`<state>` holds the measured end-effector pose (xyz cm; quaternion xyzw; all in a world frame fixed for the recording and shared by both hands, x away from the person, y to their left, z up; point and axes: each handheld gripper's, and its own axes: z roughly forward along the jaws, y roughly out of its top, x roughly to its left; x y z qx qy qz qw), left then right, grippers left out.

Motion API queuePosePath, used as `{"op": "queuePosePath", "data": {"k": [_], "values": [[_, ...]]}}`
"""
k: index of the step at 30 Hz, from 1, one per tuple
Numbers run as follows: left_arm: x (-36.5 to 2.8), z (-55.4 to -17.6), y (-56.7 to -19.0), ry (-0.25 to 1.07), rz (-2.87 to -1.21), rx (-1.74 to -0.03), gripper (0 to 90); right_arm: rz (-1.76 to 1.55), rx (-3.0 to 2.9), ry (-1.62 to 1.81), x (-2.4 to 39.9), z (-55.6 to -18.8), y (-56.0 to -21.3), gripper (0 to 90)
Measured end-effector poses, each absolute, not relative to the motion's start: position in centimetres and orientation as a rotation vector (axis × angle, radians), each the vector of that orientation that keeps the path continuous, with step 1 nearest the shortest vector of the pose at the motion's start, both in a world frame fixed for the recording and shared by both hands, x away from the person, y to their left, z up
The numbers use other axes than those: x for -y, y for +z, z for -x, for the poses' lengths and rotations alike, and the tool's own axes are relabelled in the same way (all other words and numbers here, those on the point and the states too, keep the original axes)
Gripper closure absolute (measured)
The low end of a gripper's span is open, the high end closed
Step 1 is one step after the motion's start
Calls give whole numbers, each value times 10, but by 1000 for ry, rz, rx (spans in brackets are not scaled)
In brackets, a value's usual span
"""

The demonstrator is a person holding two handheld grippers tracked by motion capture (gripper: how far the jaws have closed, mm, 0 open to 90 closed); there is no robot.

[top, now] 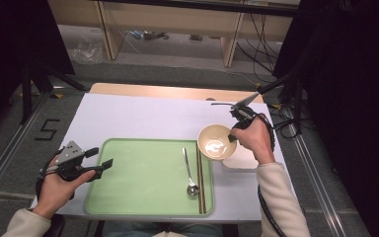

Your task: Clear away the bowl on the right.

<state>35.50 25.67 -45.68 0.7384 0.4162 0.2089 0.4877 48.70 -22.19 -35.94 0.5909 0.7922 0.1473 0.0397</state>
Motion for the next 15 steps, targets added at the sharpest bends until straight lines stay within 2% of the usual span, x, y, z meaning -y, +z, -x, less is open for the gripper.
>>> {"op": "queuePosePath", "data": {"k": [15], "values": [[-257,-355,-457,512,-1800,-1006,287,-1636,-2569,498,190,-482,-365,860]]}}
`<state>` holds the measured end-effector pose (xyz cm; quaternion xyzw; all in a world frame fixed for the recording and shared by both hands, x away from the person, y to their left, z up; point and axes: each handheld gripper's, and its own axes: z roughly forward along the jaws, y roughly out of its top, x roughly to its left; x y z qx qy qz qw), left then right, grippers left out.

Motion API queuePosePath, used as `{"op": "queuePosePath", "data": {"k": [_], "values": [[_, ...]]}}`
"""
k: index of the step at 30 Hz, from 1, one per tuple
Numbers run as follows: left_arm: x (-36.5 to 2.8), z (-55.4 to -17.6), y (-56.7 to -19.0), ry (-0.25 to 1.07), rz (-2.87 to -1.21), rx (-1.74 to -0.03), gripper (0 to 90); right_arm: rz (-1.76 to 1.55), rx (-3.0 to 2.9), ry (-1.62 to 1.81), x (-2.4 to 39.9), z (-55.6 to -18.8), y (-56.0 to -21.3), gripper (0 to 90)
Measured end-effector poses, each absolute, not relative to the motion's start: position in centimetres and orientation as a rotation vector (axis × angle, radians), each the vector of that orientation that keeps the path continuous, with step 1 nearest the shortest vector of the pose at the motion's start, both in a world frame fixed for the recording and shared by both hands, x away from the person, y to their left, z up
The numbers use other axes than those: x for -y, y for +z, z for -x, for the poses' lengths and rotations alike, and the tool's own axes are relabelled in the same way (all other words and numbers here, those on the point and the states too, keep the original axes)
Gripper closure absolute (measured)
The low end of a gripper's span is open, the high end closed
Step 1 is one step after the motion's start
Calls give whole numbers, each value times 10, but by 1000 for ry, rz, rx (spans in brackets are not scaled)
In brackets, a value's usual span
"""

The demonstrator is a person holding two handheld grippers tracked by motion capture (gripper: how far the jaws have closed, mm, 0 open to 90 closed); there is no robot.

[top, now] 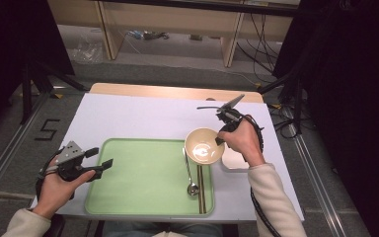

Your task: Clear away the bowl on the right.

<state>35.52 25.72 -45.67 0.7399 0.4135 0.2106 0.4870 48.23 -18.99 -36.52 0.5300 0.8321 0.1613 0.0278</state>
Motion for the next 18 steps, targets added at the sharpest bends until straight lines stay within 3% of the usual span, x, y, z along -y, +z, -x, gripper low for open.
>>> {"op": "queuePosePath", "data": {"k": [18], "values": [[-257,-356,-457,509,-1803,-1003,287,-1553,-2658,470,145,-470,-373,860]]}}
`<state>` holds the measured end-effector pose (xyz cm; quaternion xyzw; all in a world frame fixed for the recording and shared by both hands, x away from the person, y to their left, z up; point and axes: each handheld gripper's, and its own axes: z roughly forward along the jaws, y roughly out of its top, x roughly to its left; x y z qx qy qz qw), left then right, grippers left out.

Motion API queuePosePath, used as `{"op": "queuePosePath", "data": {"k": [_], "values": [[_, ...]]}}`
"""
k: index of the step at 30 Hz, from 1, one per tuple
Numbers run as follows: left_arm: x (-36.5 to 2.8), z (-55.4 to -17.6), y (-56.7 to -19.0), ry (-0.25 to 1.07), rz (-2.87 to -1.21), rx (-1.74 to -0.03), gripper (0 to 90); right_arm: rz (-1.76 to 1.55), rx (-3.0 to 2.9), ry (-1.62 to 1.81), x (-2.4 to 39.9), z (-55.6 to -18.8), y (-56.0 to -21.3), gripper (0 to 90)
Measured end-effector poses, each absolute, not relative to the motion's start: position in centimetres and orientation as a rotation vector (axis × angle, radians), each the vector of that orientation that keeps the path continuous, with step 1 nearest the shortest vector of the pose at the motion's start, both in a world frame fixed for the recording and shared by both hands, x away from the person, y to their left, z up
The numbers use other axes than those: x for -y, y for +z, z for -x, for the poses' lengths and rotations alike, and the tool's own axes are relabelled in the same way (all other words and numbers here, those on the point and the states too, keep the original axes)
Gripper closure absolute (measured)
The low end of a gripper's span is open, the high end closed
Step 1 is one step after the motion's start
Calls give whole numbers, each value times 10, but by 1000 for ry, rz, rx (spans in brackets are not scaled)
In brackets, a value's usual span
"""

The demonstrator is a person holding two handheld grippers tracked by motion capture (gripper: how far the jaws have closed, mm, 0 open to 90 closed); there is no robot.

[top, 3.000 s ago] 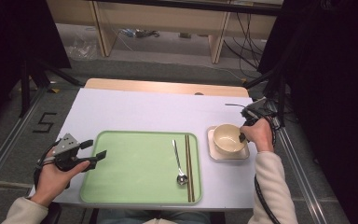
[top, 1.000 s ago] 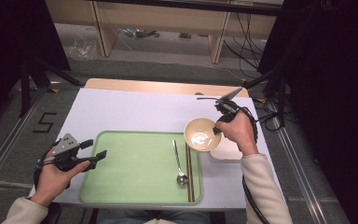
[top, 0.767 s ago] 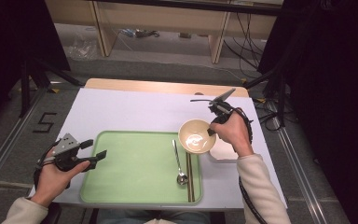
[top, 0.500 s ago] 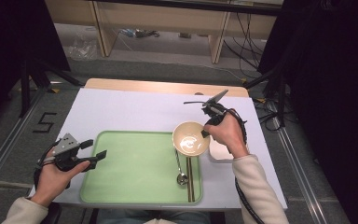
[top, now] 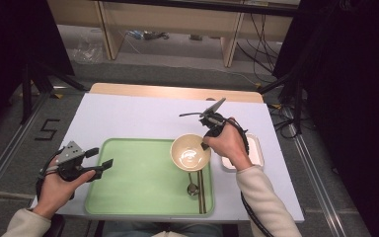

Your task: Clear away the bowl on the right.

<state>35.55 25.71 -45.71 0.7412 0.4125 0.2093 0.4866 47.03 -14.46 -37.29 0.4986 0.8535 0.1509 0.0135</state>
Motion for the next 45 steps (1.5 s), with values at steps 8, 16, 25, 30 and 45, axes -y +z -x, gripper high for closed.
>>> {"op": "queuePosePath", "data": {"k": [8,16,25,30,45], "values": [[-257,-356,-457,507,-1802,-1003,287,-1515,-2682,465,136,-468,-375,860],[-257,-356,-457,502,-1799,-1001,287,-1529,-2694,450,127,-465,-376,860],[-239,-356,-448,399,-1759,-988,290,-1463,-2702,482,119,-463,-381,860],[-213,-360,-434,323,-1744,-935,293,-1468,-2724,444,111,-461,-385,860],[-149,-385,-438,96,-1854,-952,347,-1432,-2758,423,86,-449,-396,860]]}}
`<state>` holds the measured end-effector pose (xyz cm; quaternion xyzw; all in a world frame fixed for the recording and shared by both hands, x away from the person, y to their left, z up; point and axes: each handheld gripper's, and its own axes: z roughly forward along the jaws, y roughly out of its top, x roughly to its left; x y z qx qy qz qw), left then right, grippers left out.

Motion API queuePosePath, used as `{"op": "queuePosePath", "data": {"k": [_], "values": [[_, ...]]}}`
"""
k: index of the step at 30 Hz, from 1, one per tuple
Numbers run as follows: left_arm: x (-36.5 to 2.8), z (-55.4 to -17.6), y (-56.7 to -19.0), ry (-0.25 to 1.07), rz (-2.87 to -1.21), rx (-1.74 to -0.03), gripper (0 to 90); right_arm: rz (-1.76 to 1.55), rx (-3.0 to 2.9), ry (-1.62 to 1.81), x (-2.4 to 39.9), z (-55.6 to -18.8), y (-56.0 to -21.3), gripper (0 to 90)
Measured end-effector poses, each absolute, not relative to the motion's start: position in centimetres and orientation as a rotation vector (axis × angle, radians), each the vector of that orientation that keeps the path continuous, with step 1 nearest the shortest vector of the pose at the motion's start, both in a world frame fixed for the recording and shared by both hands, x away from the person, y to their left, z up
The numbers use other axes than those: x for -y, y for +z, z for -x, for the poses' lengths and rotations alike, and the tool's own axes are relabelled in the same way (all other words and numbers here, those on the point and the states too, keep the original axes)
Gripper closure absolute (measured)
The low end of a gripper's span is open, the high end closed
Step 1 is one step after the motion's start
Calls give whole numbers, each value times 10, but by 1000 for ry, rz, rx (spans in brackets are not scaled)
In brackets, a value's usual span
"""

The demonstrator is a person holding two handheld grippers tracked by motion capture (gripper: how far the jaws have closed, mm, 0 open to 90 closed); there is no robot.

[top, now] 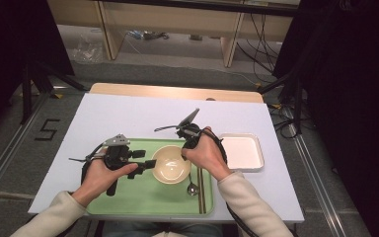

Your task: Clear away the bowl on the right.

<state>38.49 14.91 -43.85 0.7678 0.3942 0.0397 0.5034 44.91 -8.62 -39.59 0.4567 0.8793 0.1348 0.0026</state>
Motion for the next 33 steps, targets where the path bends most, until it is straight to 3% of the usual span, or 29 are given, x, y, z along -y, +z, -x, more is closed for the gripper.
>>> {"op": "queuePosePath", "data": {"k": [18,19,33], "values": [[-135,-394,-448,39,-1986,-1029,615,-1376,-2758,458,71,-436,-393,858],[-135,-393,-447,40,-1987,-1041,659,-1371,-2759,456,70,-436,-393,858],[-140,-400,-443,93,-2063,-1144,825,-1446,-2770,446,54,-426,-400,836]]}}
